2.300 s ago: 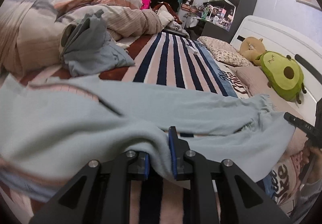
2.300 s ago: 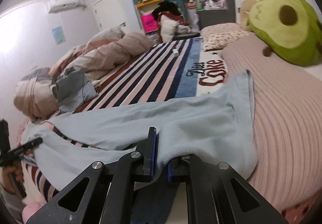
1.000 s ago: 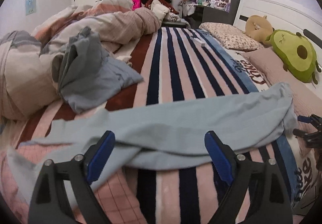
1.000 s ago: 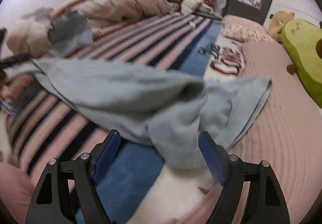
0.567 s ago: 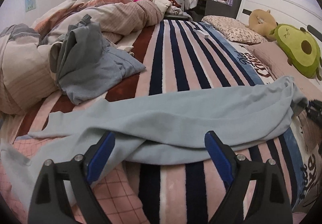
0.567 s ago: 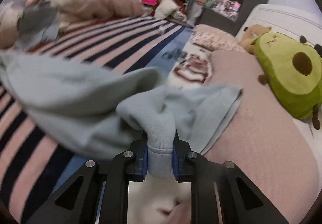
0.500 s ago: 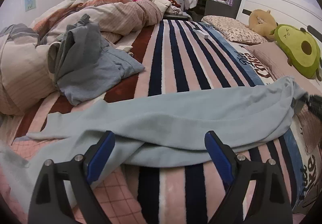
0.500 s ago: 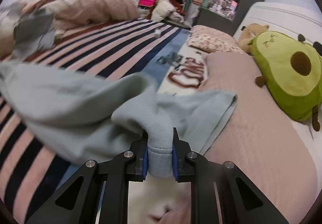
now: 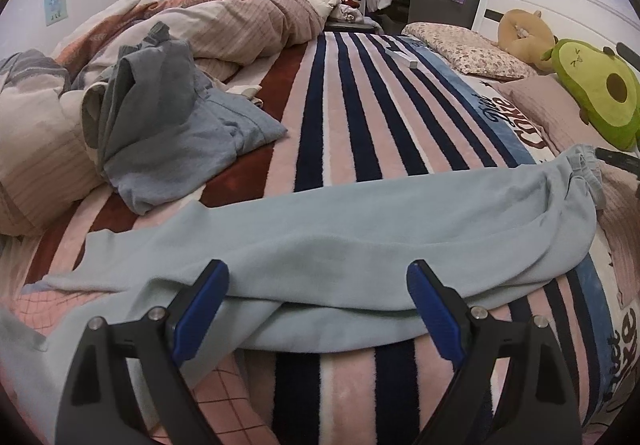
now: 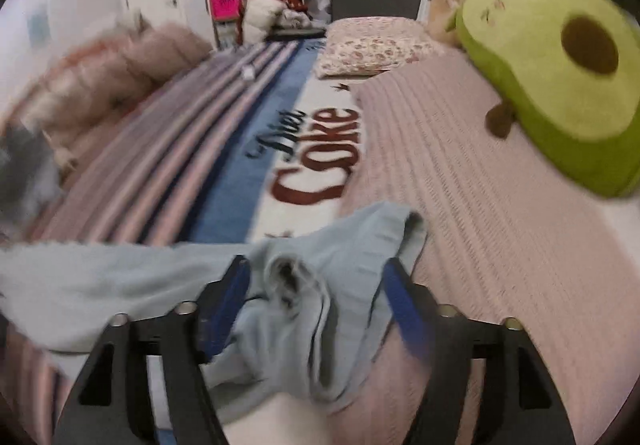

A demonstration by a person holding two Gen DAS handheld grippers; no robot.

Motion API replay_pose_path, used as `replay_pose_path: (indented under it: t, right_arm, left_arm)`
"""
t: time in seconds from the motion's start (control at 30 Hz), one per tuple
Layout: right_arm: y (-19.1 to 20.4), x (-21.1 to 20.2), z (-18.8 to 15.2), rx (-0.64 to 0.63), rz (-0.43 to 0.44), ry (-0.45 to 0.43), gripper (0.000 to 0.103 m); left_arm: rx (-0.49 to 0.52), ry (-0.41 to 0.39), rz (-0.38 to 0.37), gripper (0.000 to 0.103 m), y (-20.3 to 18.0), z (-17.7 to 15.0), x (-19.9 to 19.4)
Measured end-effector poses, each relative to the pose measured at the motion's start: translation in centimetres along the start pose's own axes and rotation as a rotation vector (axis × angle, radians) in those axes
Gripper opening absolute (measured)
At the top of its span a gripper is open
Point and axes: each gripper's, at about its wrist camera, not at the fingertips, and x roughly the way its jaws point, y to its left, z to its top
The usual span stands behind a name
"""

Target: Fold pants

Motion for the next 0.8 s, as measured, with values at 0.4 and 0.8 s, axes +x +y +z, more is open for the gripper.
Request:
replay_pose_path:
  t: [0.4, 0.8]
  right_arm:
    - [3.4, 2.7, -5.9, -0.224, -0.128, 0.141, 0.072]
    - [3.8, -2.9, -5.6, -0.273, -0.226, -0.01, 0.021]
  left_arm:
    - [-0.029, -0.014, -0.019, 0.088, 0.3, -0.6, -0.9]
    - [-0.009, -0.016, -0.016, 0.088, 0.6, -1.2, -1.7]
